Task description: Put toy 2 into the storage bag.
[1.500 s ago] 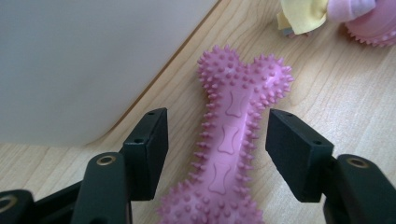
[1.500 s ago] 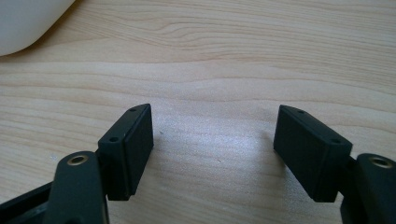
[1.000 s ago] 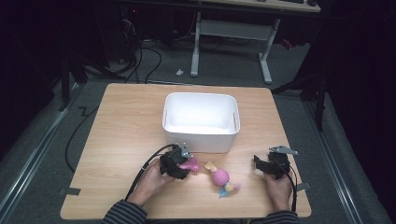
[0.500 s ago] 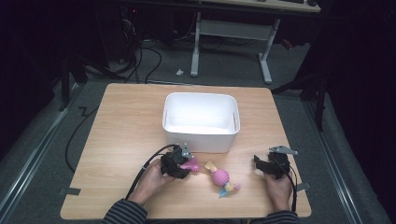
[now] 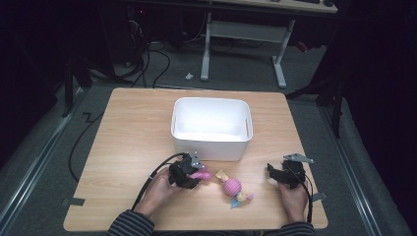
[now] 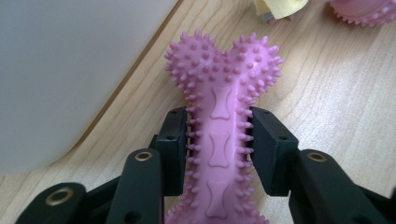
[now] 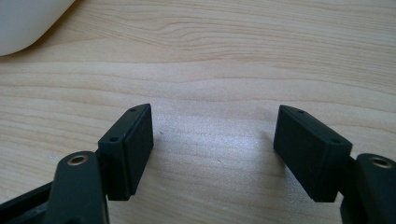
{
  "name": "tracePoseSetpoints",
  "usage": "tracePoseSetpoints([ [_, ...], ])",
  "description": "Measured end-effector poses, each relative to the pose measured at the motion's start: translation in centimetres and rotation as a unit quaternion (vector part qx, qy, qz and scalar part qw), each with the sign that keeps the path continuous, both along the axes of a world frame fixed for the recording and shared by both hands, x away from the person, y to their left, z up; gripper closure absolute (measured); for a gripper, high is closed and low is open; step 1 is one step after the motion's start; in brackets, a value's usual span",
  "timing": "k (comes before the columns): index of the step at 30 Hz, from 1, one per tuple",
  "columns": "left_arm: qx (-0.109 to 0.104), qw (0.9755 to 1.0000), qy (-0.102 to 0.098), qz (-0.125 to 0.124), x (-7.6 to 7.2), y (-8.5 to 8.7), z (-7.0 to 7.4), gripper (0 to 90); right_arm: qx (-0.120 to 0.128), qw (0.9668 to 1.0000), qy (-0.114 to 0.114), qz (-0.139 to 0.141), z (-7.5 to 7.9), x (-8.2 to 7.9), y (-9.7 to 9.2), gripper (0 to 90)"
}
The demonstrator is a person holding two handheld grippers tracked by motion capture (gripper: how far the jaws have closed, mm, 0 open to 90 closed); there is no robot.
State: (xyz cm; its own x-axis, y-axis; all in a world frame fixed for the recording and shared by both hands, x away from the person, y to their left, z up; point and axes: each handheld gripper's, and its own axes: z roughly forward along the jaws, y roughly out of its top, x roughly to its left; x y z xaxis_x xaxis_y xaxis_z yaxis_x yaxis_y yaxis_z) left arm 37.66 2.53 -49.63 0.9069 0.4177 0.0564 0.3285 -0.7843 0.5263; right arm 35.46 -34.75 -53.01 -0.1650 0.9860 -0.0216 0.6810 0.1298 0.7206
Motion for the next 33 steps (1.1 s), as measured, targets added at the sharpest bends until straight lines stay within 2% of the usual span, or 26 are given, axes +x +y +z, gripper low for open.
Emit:
tracePoseSetpoints([
  [9, -0.022, 0.9997, 0.003, -0.007, -0.3, 0.4, 0.7, 59.5, 0.0, 1.0, -0.001, 0.001, 0.0, 0.0, 0.0, 28.8],
  [18, -0.04, 0.9992, 0.002, 0.003, -0.7, 1.3, 1.9, 59.5, 0.0, 1.0, 0.0, 0.0, 0.0, 0.0, 0.0, 28.8],
  [22, -0.057, 0.9983, 0.007, 0.009, -0.7, 1.8, 2.5, 59.5, 0.001, 1.0, -0.001, 0.0, 0.0, 0.0, 0.0, 28.8],
  [26, -0.068, 0.9972, 0.022, 0.02, -0.6, 2.5, 3.1, 59.7, 0.001, 1.0, -0.001, -0.001, 0.0, 0.0, 0.0, 29.1],
  [30, -0.081, 0.9964, 0.024, 0.012, -0.9, 3.0, 3.7, 59.8, 0.001, 1.0, -0.001, 0.0, 0.0, 0.0, 0.0, 29.1],
  [33, -0.087, 0.9958, 0.019, 0.021, -1.0, 3.3, 4.4, 59.7, 0.001, 1.0, -0.001, 0.0, 0.0, 0.0, 0.0, 29.1],
])
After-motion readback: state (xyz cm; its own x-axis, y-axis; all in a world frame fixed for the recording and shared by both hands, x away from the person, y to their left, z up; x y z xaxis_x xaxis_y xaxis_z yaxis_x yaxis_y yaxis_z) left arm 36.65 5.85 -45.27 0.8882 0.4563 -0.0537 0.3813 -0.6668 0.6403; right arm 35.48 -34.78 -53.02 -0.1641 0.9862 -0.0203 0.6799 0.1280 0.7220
